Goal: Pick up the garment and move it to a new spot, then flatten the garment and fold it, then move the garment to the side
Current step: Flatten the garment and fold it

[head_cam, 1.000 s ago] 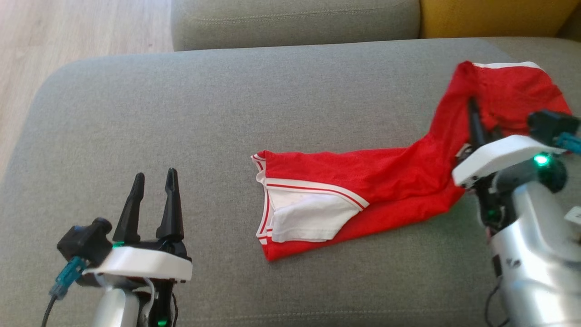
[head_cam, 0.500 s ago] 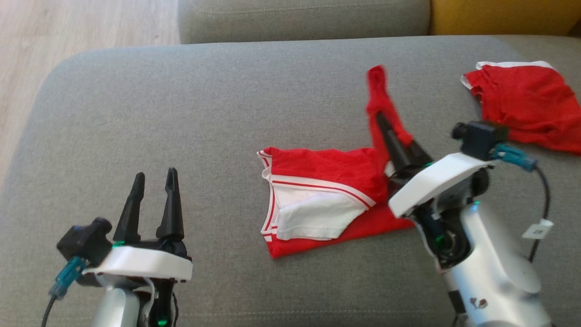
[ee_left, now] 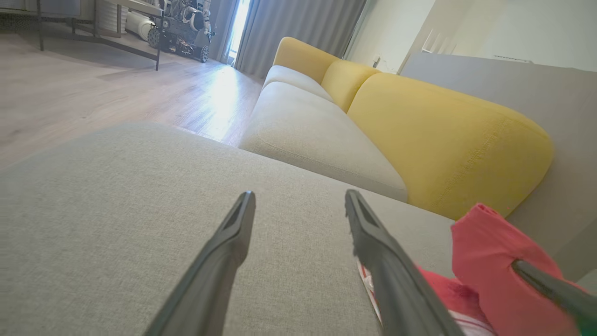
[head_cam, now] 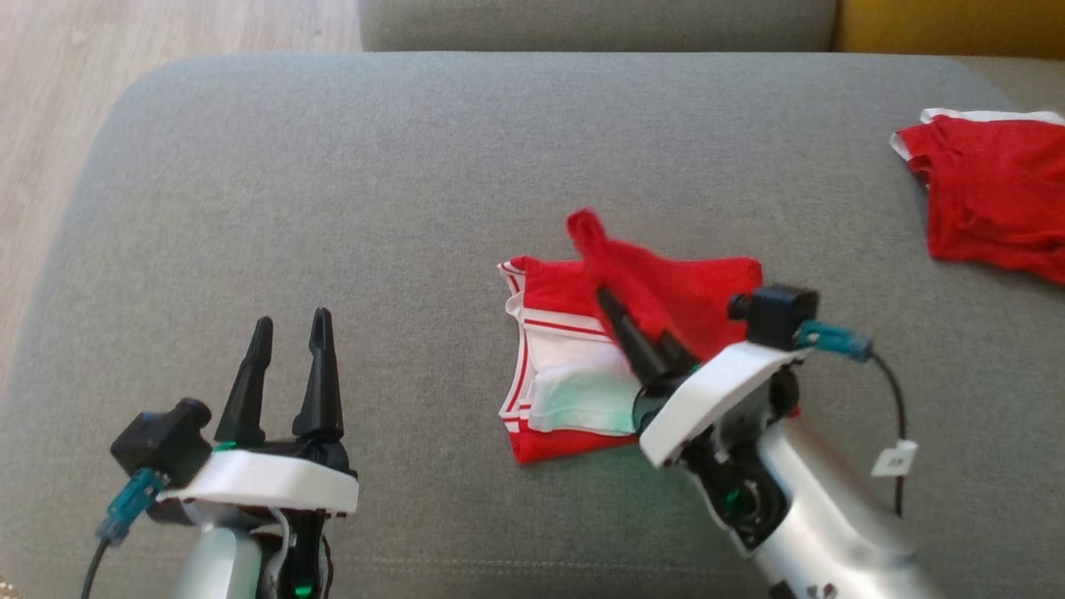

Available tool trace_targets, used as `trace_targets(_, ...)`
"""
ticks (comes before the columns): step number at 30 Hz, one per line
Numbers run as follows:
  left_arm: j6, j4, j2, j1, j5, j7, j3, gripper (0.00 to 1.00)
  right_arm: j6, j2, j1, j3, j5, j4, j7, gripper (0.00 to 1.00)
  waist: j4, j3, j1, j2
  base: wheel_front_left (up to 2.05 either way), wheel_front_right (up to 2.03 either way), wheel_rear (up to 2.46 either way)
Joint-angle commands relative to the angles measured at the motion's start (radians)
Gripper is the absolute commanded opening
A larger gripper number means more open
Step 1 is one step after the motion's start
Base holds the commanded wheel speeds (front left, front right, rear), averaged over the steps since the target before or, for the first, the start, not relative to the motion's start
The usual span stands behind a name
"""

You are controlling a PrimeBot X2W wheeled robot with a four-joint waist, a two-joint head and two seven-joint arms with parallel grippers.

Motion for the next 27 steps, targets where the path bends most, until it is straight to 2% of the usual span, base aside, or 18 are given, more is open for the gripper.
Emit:
trace_targets(1, 0.002, -0.028, 0.006, -0.053, -0.002, -0.008, 0.026, 1.00, 0.002, 0.015, -0.026, 0.042, 0.017, -0.005, -0.022, 0.00, 0.008, 0.008, 0.0000, -0.0001, 0.00, 0.00, 0.00)
trace_targets(10, 0.003, -0.022, 0.006, -0.064, -0.005, -0.008, 0.021, 1.00, 0.002, 0.015, -0.055, 0.174, 0.060, 0.118, -0.061, 0.00, 0.019, 0.023, 0.0000, -0.0001, 0.00, 0.00, 0.00)
trace_targets(11, 0.003, -0.021, 0.006, -0.065, -0.005, -0.008, 0.021, 1.00, 0.002, 0.015, -0.060, 0.187, 0.063, 0.130, -0.062, 0.46, 0.019, 0.024, 0.0000, -0.0001, 0.00, 0.00, 0.00)
trace_targets(12, 0.003, -0.021, 0.006, -0.065, -0.005, -0.008, 0.021, 1.00, 0.002, 0.015, -0.060, 0.187, 0.063, 0.130, -0.062, 0.46, 0.019, 0.024, 0.0000, -0.0001, 0.00, 0.00, 0.00)
trace_targets(13, 0.003, -0.019, 0.006, -0.065, -0.005, -0.008, 0.020, 1.00, 0.002, 0.015, -0.063, 0.200, 0.075, 0.134, -0.061, 1.00, 0.019, 0.025, 0.0000, -0.0001, 0.00, 0.00, 0.00)
trace_targets(21, 0.004, -0.014, 0.006, -0.065, -0.003, -0.008, 0.027, 1.00, 0.002, 0.015, -0.110, 0.258, 0.149, 0.102, -0.100, 1.00, 0.005, 0.023, 0.0000, -0.0001, 0.00, 0.00, 0.00)
trace_targets(27, 0.006, -0.016, 0.006, -0.062, -0.007, -0.008, 0.029, 1.00, 0.002, 0.015, -0.158, 0.166, 0.110, 0.095, -0.130, 1.00, -0.012, 0.024, 0.0000, -0.0001, 0.00, 0.00, 0.00)
